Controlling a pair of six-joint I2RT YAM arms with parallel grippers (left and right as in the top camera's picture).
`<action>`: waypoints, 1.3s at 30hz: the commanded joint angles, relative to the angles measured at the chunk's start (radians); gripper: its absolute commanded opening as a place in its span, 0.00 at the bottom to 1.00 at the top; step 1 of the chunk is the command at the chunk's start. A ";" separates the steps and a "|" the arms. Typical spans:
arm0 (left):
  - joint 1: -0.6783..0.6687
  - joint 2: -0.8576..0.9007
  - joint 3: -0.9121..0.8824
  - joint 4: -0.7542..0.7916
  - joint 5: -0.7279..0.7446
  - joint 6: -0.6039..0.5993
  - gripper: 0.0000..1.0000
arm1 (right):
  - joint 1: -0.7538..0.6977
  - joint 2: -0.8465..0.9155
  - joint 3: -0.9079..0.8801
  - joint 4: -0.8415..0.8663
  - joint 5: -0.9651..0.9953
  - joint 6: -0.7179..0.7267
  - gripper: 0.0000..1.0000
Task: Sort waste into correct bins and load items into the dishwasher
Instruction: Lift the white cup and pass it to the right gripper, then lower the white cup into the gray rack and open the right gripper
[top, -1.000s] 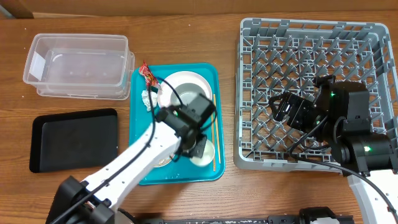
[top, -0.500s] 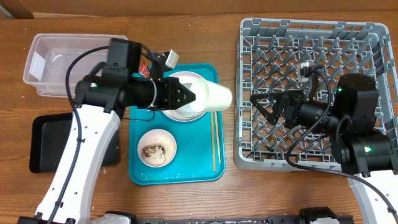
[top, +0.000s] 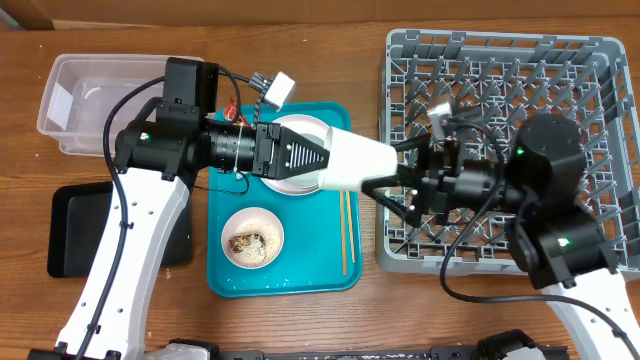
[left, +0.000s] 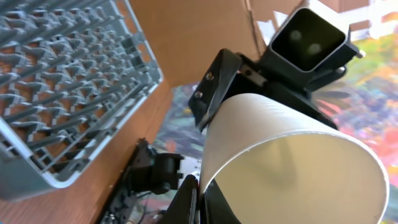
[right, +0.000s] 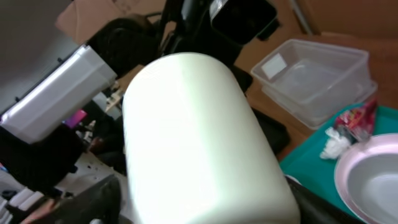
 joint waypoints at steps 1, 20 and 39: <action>-0.002 0.000 0.008 0.006 0.033 0.026 0.04 | 0.026 -0.003 0.025 0.043 -0.036 0.003 0.74; 0.001 0.000 0.008 0.007 -0.188 0.022 1.00 | 0.013 -0.084 0.025 -0.216 0.402 -0.021 0.59; 0.002 0.000 0.008 0.007 -0.354 0.022 1.00 | -0.056 0.016 0.035 -0.769 1.072 0.047 0.58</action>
